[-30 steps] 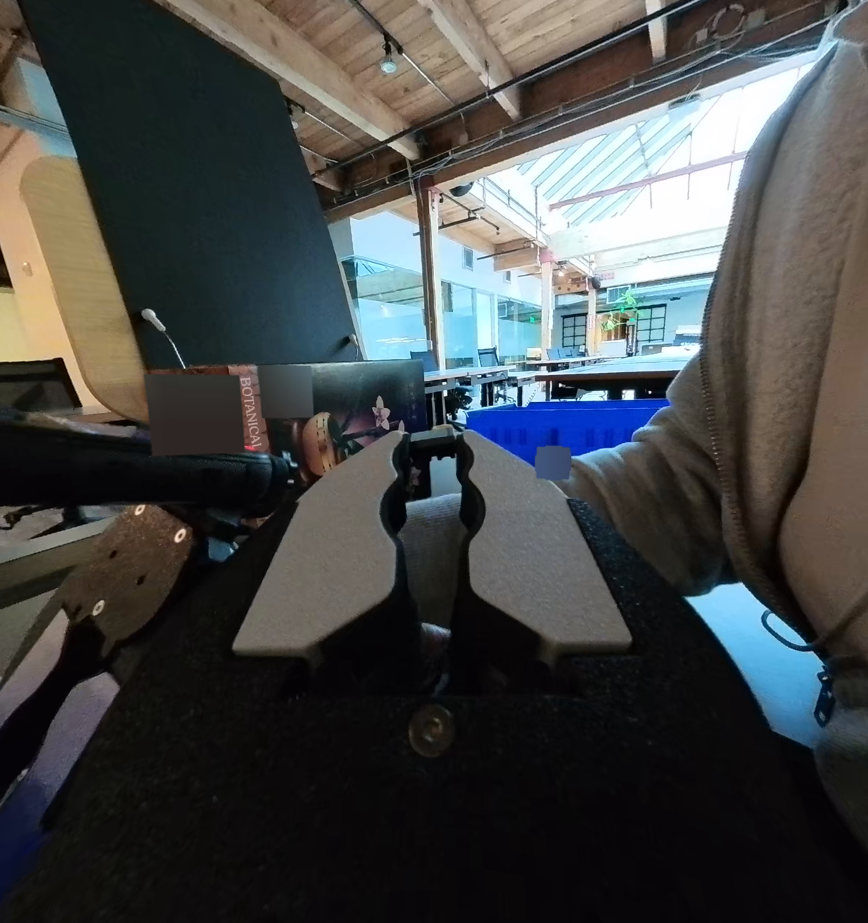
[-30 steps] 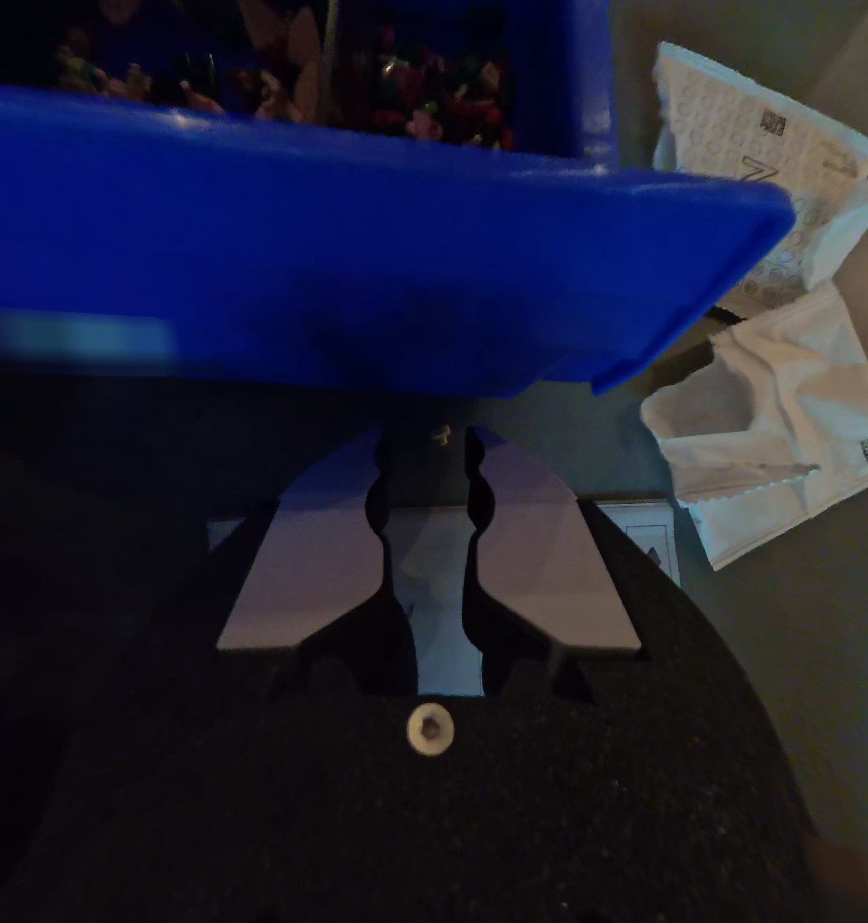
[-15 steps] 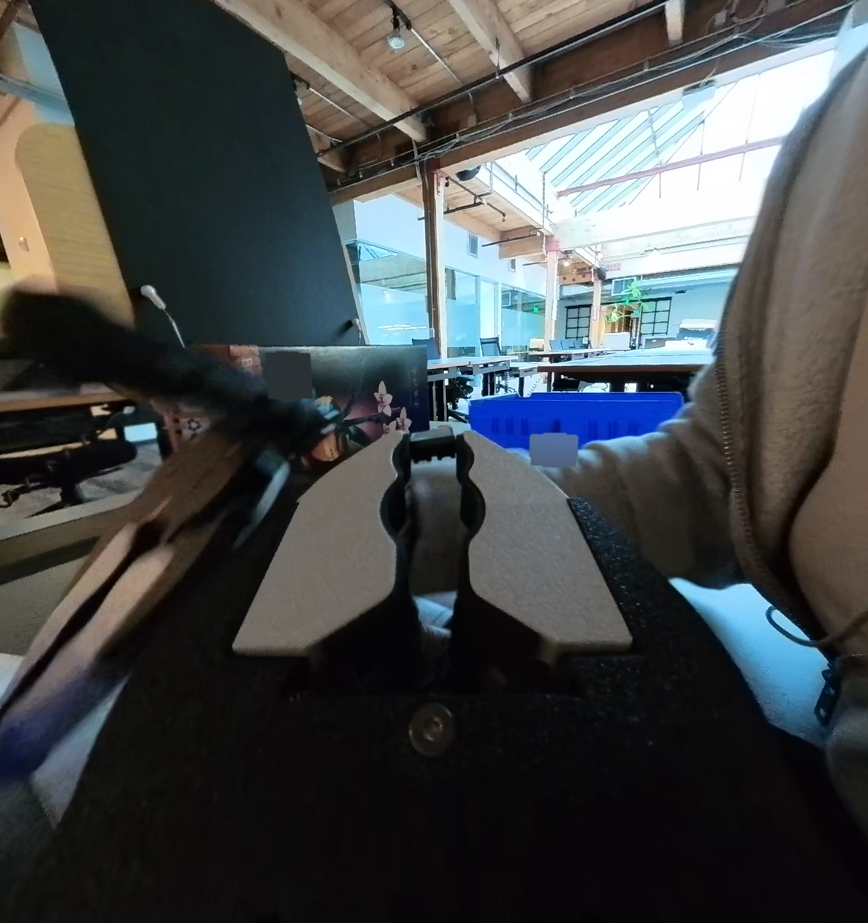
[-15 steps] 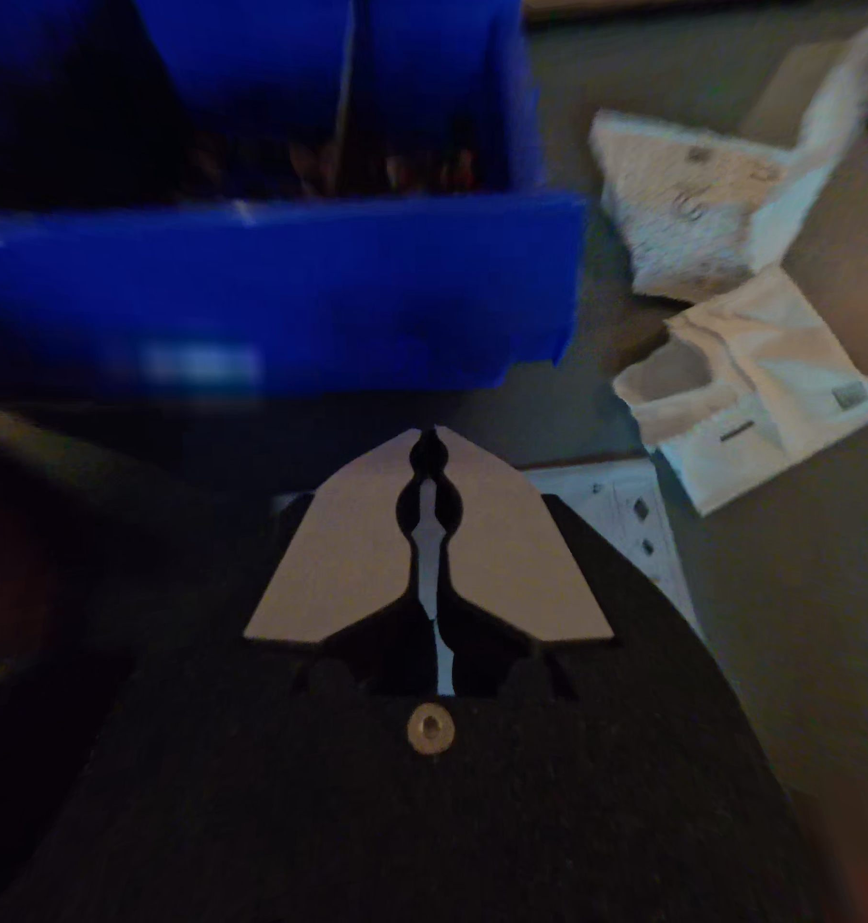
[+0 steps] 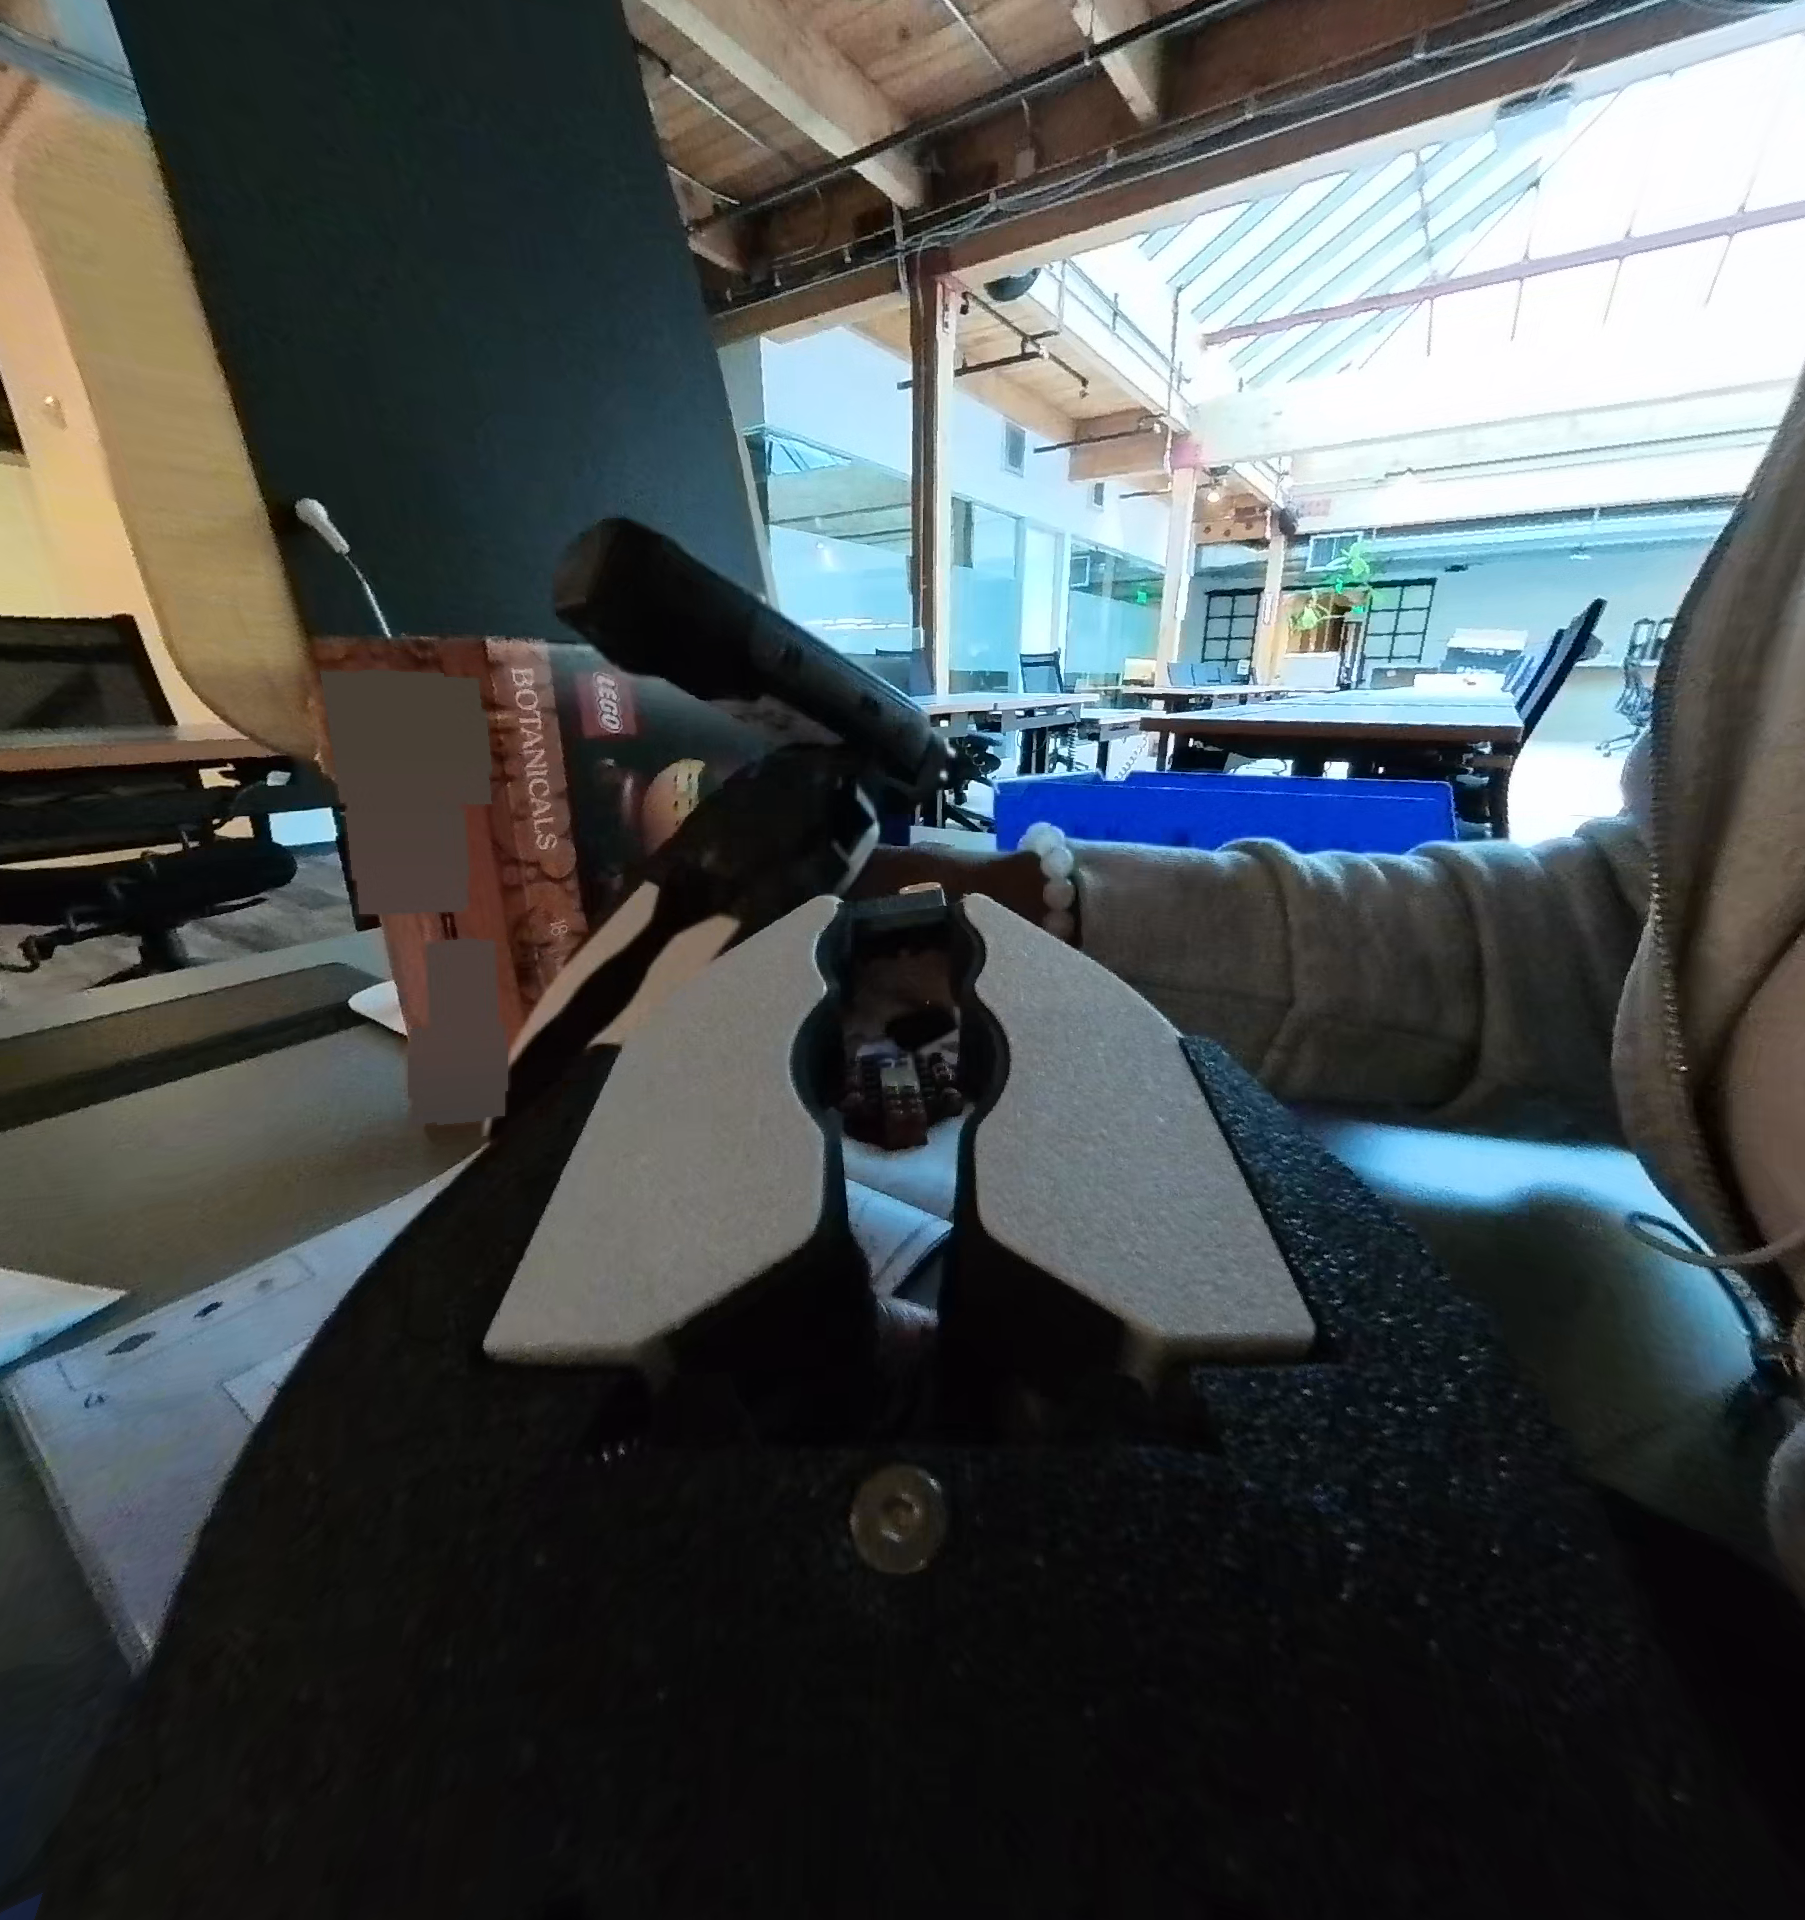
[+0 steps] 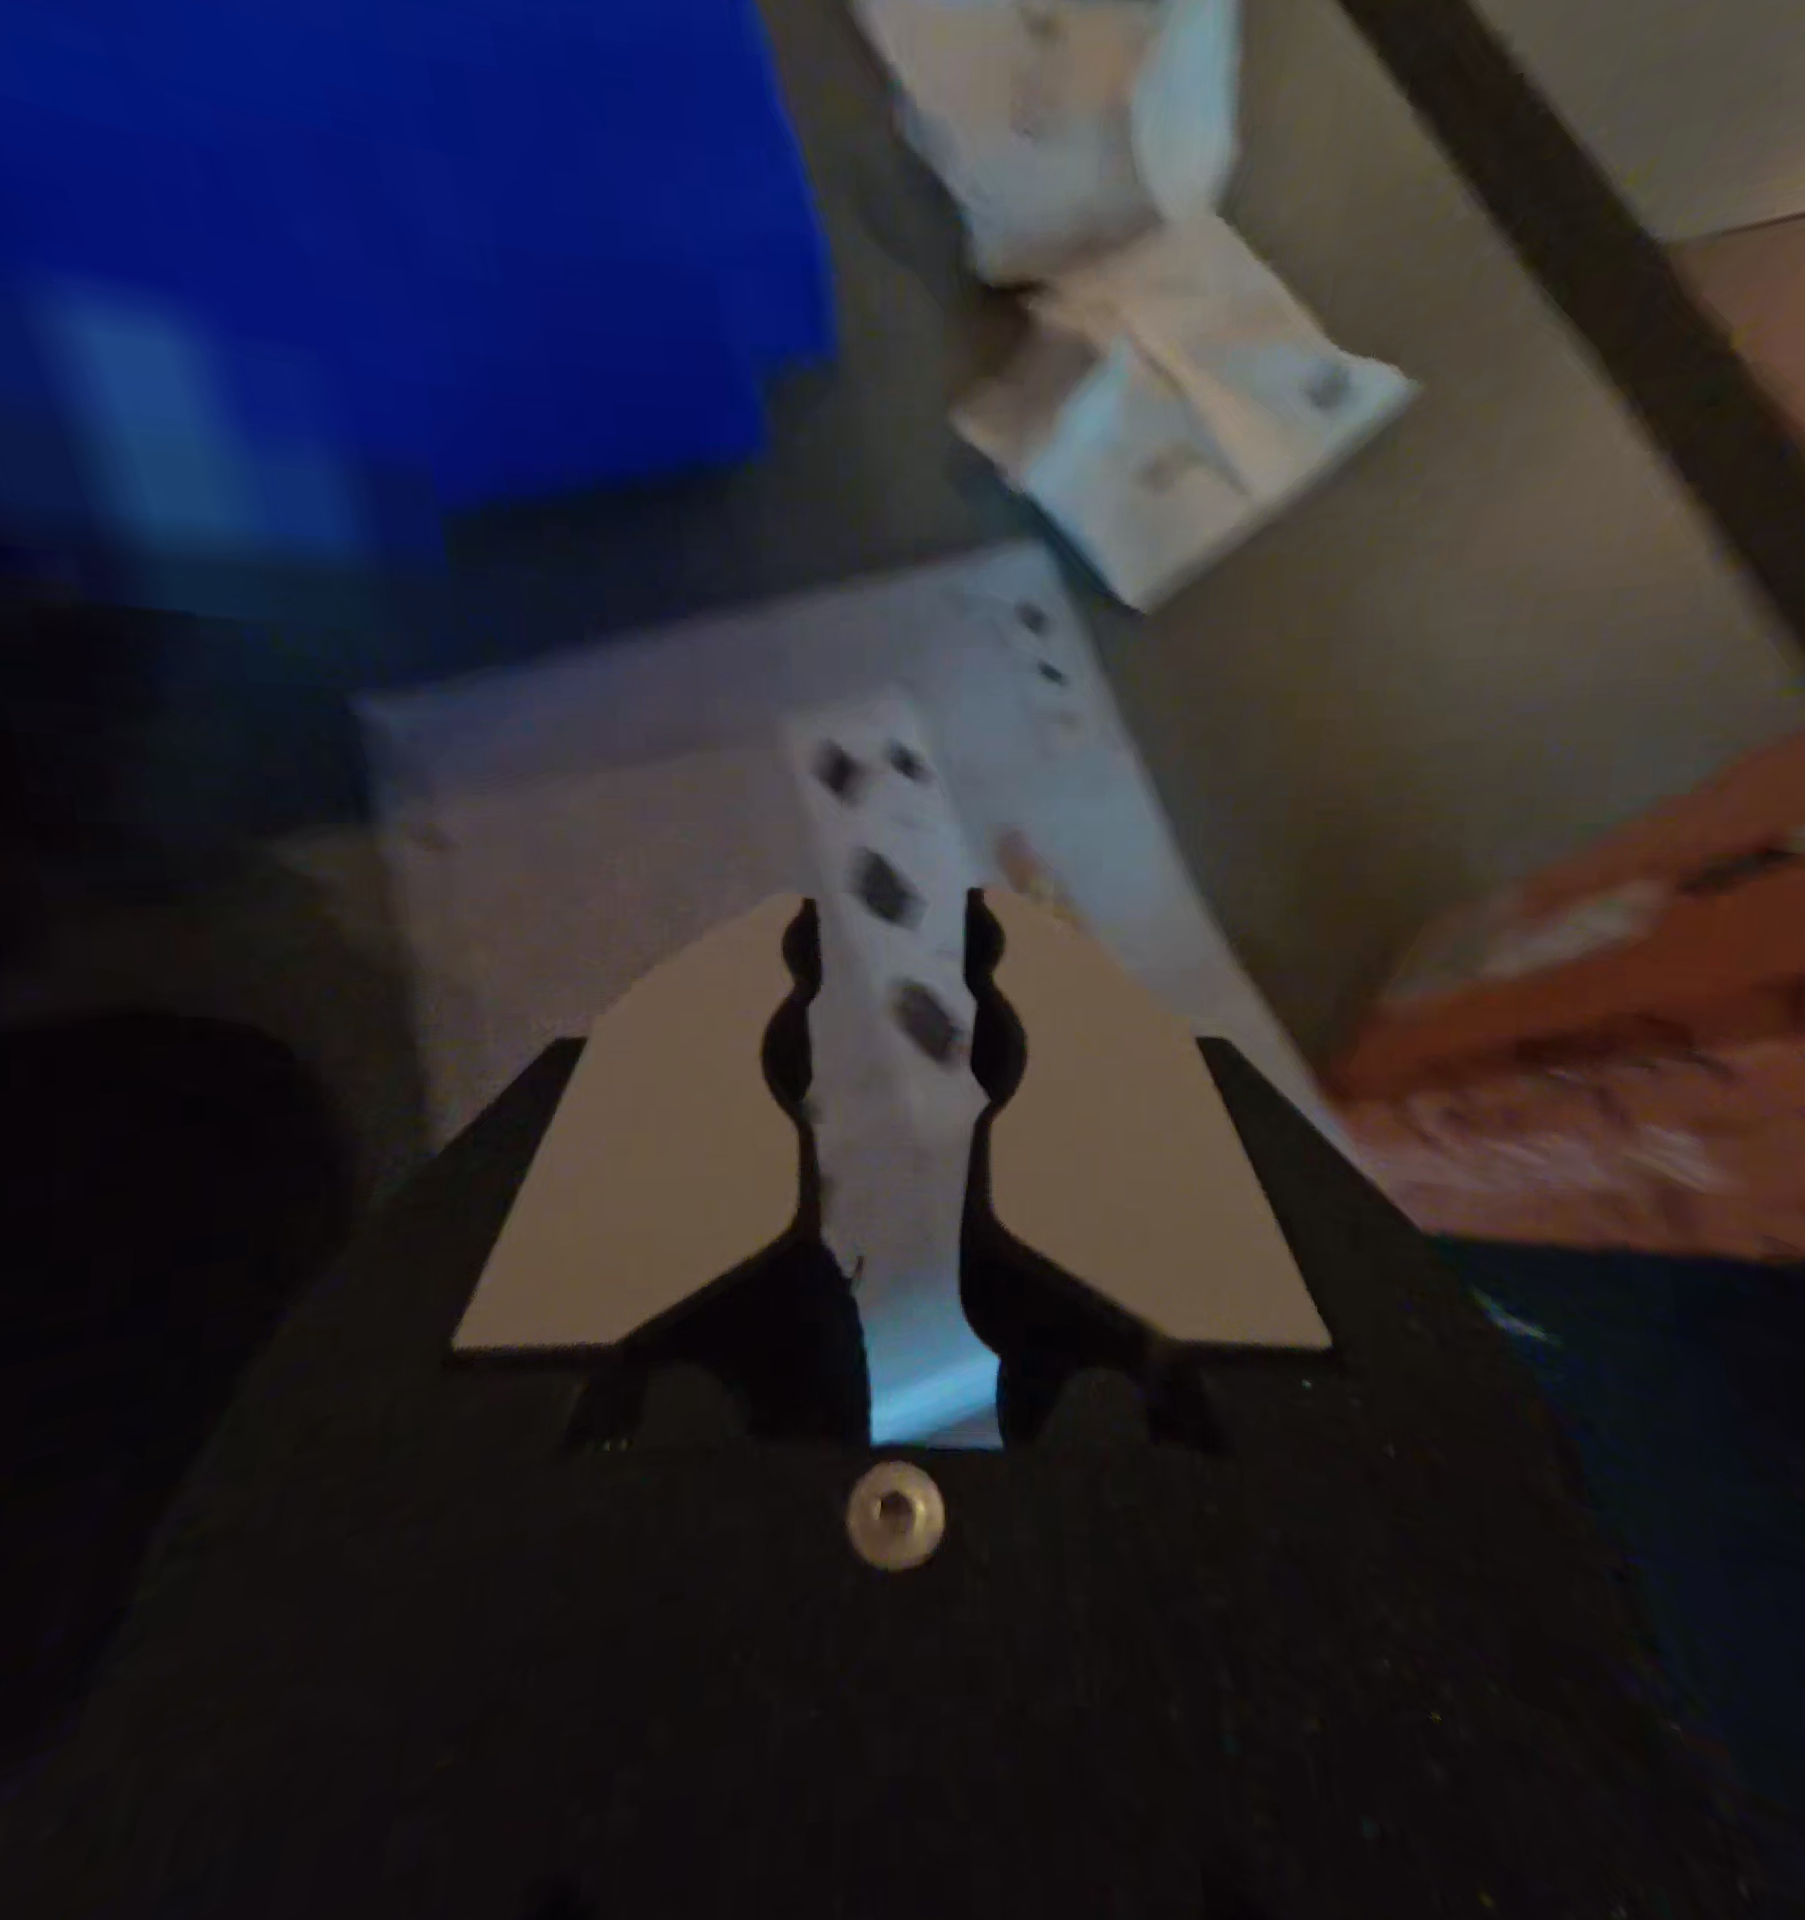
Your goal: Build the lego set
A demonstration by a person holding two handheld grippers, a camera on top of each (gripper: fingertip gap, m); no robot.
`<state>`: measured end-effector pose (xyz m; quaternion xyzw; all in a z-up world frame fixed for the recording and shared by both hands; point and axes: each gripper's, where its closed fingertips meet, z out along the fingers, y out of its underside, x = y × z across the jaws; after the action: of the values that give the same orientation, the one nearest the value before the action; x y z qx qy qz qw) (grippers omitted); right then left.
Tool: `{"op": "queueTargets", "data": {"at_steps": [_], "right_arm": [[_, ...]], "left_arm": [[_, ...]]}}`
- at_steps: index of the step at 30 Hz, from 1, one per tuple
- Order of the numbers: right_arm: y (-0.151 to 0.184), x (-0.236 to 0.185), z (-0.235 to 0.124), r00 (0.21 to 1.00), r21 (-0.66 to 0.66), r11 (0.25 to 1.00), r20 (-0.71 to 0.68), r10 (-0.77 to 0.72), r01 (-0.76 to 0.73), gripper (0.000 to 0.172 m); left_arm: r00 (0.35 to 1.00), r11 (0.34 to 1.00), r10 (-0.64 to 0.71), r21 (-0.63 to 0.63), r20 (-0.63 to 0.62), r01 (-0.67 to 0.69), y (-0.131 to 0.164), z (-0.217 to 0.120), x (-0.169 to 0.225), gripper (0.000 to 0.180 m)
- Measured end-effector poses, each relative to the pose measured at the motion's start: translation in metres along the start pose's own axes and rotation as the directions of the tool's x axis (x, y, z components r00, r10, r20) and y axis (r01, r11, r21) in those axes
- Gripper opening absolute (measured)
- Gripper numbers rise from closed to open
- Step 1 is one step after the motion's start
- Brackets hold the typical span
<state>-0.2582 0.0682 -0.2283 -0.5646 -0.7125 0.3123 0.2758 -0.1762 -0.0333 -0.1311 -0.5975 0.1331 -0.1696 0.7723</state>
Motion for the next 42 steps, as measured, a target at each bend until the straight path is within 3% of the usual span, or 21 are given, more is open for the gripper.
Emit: {"op": "queueTargets", "data": {"at_steps": [4,10,14,26,29,32,34,37,42], "right_arm": [[0.011,0.024,-0.003,0.993,-0.107,0.994,-0.115,-0.042,0.030,0.024],[0.013,0.025,0.010,0.991,-0.160,0.986,-0.116,-0.064,0.045,0.022],[0.021,0.032,0.031,0.992,-0.245,0.970,-0.120,-0.035,0.004,0.038],[0.017,0.032,0.042,0.995,-0.247,0.969,-0.092,-0.038,0.014,0.006],[0.016,0.028,0.041,0.997,-0.232,0.973,-0.064,-0.035,0.020,0.006],[-0.002,0.012,0.019,0.998,-0.076,0.996,0.025,0.053,-0.051,0.006],[-0.021,-0.008,-0.009,0.976,0.074,0.985,0.161,0.144,-0.158,0.005],[-0.049,-0.035,-0.066,0.895,0.280,0.899,0.390,0.215,-0.338,0.005],[-0.062,-0.064,-0.135,0.795,0.401,0.778,0.574,0.199,-0.484,0.005]], "left_arm": [[1.000,1.000,0.009,-0.022,-0.017,-0.009,0.003,0.002,0.001,0.016],[0.999,0.999,0.008,-0.033,-0.046,-0.009,0.006,0.004,0.007,0.016],[0.999,1.000,-0.001,-0.026,-0.053,0.000,0.005,0.004,0.008,0.016],[0.999,1.000,0.002,-0.020,-0.051,-0.003,0.004,0.002,0.008,0.016],[0.999,1.000,-0.003,-0.021,-0.043,0.002,0.004,0.002,0.007,0.016],[0.999,1.000,-0.021,-0.021,-0.031,0.020,0.005,0.002,0.004,0.016],[0.999,0.999,-0.037,-0.035,-0.011,0.036,0.008,0.002,0.000,0.016],[0.999,0.998,-0.047,-0.049,0.002,0.047,0.010,0.006,-0.002,0.016],[0.995,0.994,-0.092,-0.062,0.022,0.093,0.006,0.024,-0.002,0.016]]}}
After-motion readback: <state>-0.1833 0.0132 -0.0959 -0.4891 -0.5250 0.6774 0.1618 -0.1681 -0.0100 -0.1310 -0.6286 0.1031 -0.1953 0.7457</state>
